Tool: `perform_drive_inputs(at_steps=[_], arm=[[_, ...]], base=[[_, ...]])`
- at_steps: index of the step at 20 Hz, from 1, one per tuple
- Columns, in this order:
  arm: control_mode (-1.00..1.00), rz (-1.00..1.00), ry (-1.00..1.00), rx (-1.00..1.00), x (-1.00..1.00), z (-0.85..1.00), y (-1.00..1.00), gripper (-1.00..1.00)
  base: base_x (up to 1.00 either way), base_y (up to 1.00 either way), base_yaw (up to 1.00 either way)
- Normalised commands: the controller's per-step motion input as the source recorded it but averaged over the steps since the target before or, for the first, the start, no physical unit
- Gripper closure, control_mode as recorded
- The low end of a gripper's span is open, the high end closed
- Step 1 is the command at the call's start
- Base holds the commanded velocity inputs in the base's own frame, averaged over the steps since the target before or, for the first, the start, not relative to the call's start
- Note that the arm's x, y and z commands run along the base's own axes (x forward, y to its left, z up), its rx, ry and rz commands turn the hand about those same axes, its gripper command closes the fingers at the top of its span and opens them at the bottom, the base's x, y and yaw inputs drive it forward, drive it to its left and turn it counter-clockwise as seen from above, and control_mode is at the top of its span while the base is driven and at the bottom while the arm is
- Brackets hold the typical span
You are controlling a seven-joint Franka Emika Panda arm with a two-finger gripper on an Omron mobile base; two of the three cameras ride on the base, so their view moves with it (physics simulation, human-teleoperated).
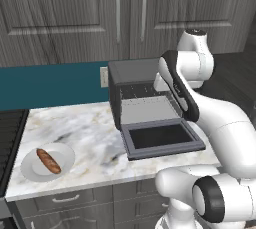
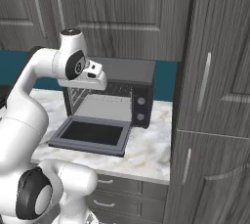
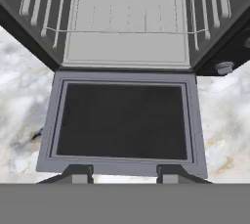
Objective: Pull the toaster oven rack outwards. Pick up the baguette from the plate and place it on the toaster oven rack. Close the toaster oven door fully and set the temperature to the lowest setting.
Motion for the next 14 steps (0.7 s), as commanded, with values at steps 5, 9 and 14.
perform_drive_inputs(at_steps=[5,9,14], arm=[[-1.0,-0.04,-0.01,0.0,-0.07,0.0,0.01,-1.0],[-1.0,-0.08,-0.06,0.0,-0.3,-0.03,0.06,-1.0],[-1.0,0.0,-0.04,0.0,-0.33,-0.18,0.01,-1.0]], base=[[0.0,0.0,0.0],[0.0,0.0,0.0],[0.0,0.0,0.0]])
